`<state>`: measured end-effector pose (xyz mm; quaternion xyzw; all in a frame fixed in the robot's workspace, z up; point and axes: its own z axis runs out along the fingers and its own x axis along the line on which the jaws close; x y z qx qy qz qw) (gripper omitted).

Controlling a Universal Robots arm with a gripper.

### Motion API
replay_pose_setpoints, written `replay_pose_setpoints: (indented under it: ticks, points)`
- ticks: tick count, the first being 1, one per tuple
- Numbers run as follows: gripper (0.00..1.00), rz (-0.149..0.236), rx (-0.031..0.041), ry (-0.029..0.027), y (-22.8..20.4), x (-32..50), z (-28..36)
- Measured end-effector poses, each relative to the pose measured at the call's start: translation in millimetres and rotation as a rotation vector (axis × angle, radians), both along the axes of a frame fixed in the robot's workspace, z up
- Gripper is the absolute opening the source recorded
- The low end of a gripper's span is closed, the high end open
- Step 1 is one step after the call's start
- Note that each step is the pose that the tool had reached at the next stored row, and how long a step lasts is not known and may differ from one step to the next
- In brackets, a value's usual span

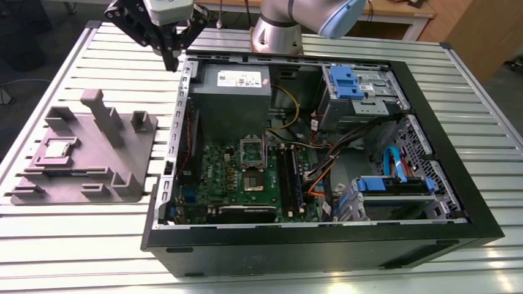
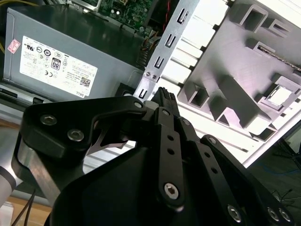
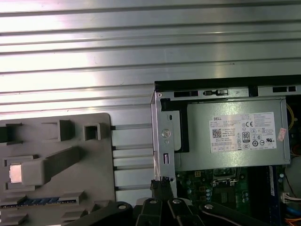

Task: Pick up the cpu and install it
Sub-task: 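Reach for the cpu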

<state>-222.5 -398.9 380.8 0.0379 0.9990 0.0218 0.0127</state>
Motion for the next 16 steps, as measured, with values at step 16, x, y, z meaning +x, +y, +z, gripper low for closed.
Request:
replay_pose_setpoints:
  ticks: [16]
  points:
    - [0.10,0.000,0.0000,0.0004,0.0,-2.8,-3.1]
